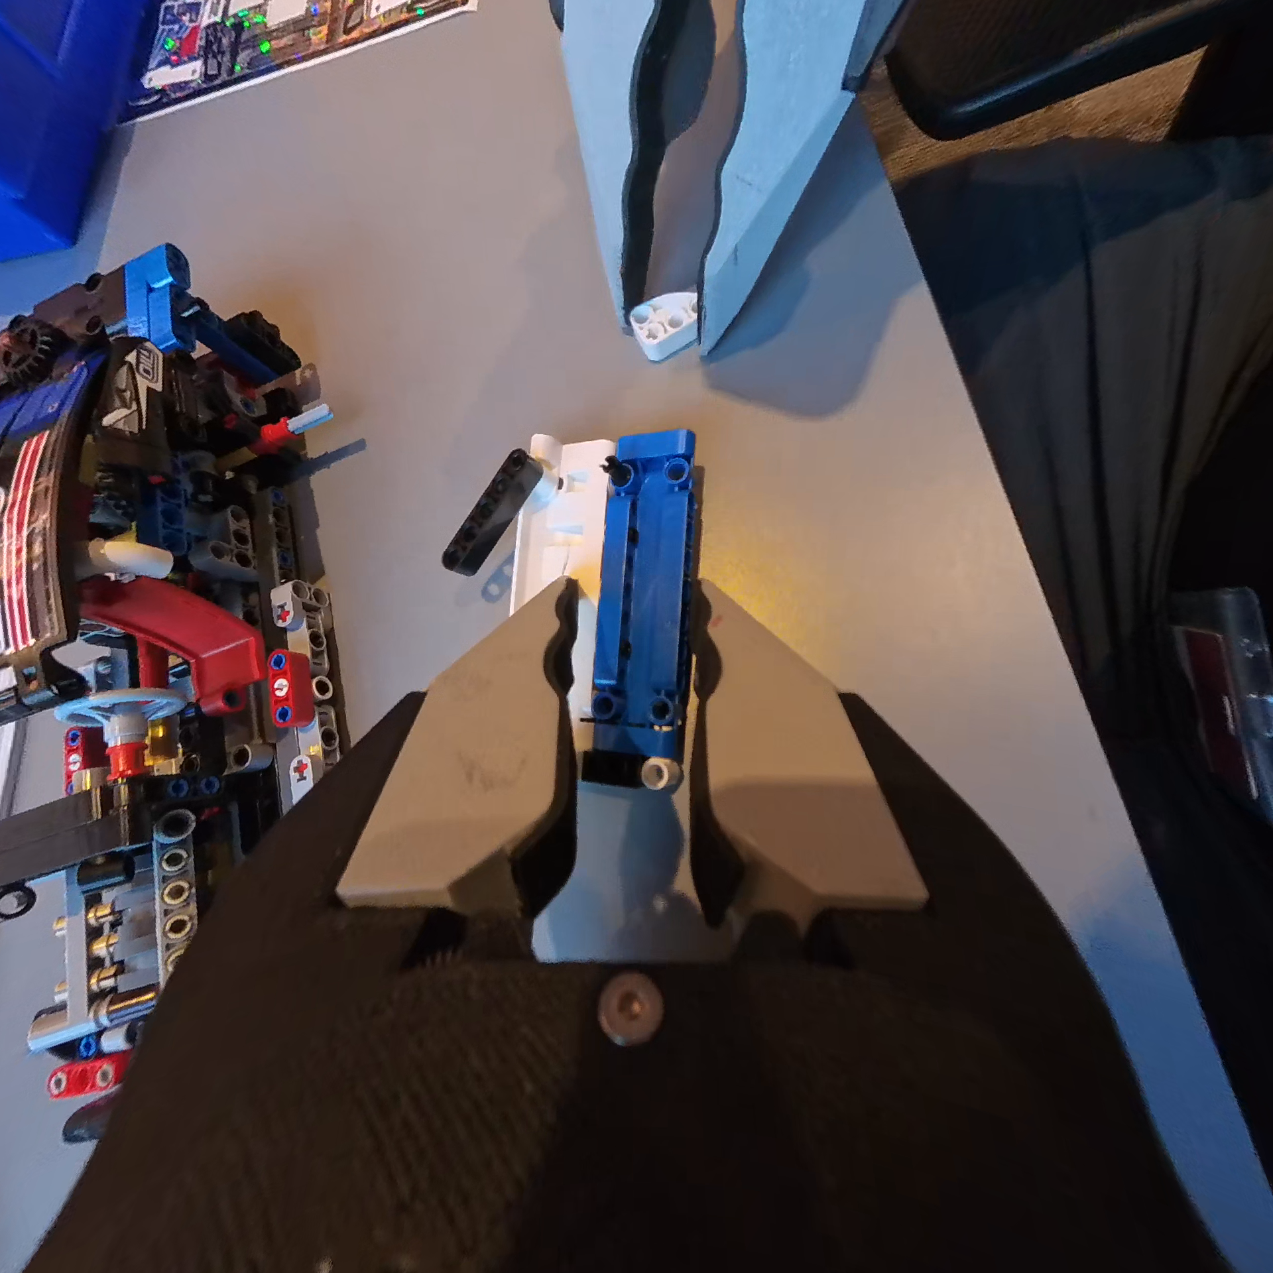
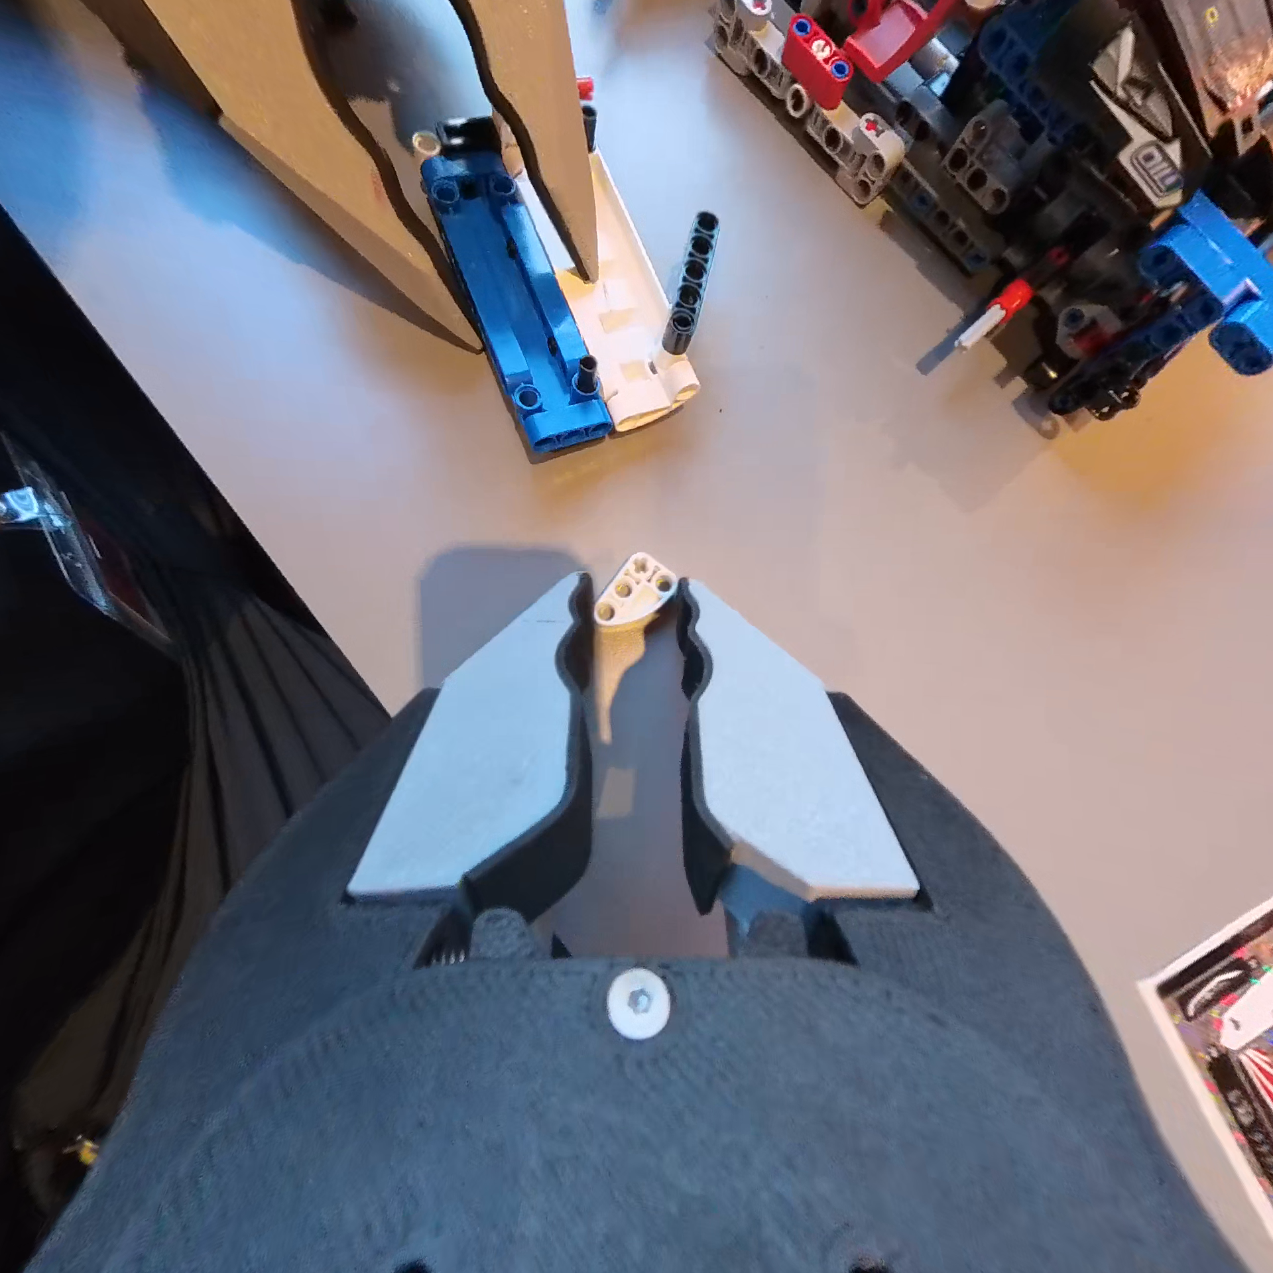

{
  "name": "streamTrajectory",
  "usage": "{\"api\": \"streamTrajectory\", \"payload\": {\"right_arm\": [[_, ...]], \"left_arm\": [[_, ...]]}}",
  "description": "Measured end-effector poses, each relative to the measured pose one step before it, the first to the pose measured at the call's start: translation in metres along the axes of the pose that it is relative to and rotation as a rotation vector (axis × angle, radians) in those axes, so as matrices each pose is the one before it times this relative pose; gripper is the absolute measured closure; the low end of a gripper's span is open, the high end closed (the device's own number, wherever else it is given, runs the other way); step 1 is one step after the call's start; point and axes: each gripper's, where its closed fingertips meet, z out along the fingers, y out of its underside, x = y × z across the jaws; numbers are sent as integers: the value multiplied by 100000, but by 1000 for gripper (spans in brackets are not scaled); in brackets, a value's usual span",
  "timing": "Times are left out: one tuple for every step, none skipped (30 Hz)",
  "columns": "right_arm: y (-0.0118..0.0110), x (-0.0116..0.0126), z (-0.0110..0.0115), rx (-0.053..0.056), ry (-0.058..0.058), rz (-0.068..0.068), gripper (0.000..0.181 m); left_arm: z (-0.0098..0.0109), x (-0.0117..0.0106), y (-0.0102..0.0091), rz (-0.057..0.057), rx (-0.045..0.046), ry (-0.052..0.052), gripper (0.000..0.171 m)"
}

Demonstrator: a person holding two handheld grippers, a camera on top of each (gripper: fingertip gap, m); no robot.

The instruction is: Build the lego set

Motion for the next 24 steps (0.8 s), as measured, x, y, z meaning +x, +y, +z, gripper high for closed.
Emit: {"api": "streamTrajectory", "payload": {"right_arm": [[-14, 10, -17, 1183, -535, 933, 160], [-11, 71, -3, 995, -77, 393, 162], [-5, 65, 7, 814, 46, -300, 163], [-19, 35, 11, 694, -297, -315, 164], [-34, 41, 18, 589, -393, -20, 165], [-37, 60, 32, 662, -531, 61, 165], [-65, 28, 29, 913, -812, 85, 166], [-53, 20, 39, 963, -812, -67, 166], [-56, -8, 23, 975, -815, -574, 166], [-41, -20, 35, 960, -759, -942, 166], [-7, 23, 17, 716, -456, -652, 166], [0, 31, -14, 668, -464, -654, 166], [22, 63, -21, 642, -194, -797, 166], [25, 114, -6, 595, 89, -448, 166], [16, 120, -7, 568, 2, 324, 166], [-15, 32, -5, 573, -474, 658, 166], [-4, -7, -7, 587, -468, 508, 166], [-15, -8, 10, 463, -205, 179, 165], [2, -15, -7, 251, 2, -126, 165], [9, -53, -11, 3, -28, -460, 164], [38, -20, -36, -307, 490, -717, 164], [4, 5, -87, 15, 791, -1008, 163], [-65, -69, -130, 540, 408, -917, 162], [-84, -77, -150, 707, 130, -395, 161]], "left_arm": [[-11, -9, -12, 292, -607, -937, 142], [-2, -7, -20, 478, -457, -850, 142], [-13, -24, -9, 620, -423, -830, 142], [7, -61, 33, 529, -469, -1069, 145], [12, -72, 24, 277, -265, -1072, 146], [4, -62, 2, -190, -57, -763, 146], [2, -18, 8, -690, 31, -266, 146], [4, -27, 23, -1138, -40, -59, 145], [-6, -82, 24, -1396, -167, -336, 144], [-20, -23, 34, -1423, -91, 84, 144], [-33, 34, 46, -1393, -210, 364, 142], [-58, 7, 57, -1196, -434, 8, 141], [-56, 12, 48, -918, -489, -330, 140], [-63, 40, 47, -662, -481, -504, 139], [-75, 83, 33, -451, -418, -576, 137], [-82, 86, -22, -449, -288, -724, 135], [-100, 95, -40, -433, -192, -681, 134], [-131, 109, -89, -472, 128, -644, 134], [-160, 102, -138, -655, 367, -545, 133], [-190, 57, -134, -975, 379, -676, 133], [-214, 49, -161, -1148, 533, -749, 132], [-247, 29, -160, -1180, 698, -744, 132], [-241, 28, -167, -1260, 885, -773, 132], [-226, 27, -172, -1347, 959, -759, 132]]}}
